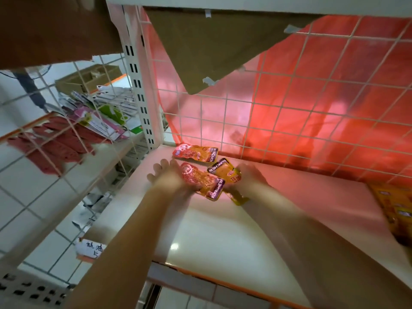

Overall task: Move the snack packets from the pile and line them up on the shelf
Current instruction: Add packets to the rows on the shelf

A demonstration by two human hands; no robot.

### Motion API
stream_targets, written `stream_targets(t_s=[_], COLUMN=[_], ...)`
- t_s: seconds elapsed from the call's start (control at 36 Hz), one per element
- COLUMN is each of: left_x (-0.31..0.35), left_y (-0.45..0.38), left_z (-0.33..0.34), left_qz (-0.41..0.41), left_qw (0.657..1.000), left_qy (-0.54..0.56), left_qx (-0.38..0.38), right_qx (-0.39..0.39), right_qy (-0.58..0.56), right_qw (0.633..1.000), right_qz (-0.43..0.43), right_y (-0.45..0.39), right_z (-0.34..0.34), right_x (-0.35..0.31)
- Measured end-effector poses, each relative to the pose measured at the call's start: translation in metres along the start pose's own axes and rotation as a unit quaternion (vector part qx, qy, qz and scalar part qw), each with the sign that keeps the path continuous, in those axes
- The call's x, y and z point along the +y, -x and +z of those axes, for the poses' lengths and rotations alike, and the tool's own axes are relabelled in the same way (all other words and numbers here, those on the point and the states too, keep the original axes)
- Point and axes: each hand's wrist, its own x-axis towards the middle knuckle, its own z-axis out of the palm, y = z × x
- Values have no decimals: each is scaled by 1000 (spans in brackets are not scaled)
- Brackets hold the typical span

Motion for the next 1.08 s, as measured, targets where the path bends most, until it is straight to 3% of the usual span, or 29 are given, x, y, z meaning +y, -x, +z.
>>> stream_targets(t_s=[0.11,0.25,0.39,0.64,0.92,1.08], left_x=[2,14,27,85,196,262], left_y=[14,43,63,91,152,194], left_z=[-1,4,1,-11,7,28], left_qz=[44,94,138,207,218,240], left_qw=[996,977,944,871,791,779], left_qy=[43,181,299,429,539,544], left_qx=[-64,-53,-22,-119,-191,-197], right_qx=[-15,36,47,105,176,201], right_qy=[-61,-148,-375,-334,-396,-425], right_qw=[998,988,926,936,901,883], right_qz=[-9,-29,4,-31,-25,0], right_y=[25,45,62,102,170,209], right_z=[-6,-4,-6,-58,-119,-145], right_x=[7,16,37,115,223,292])
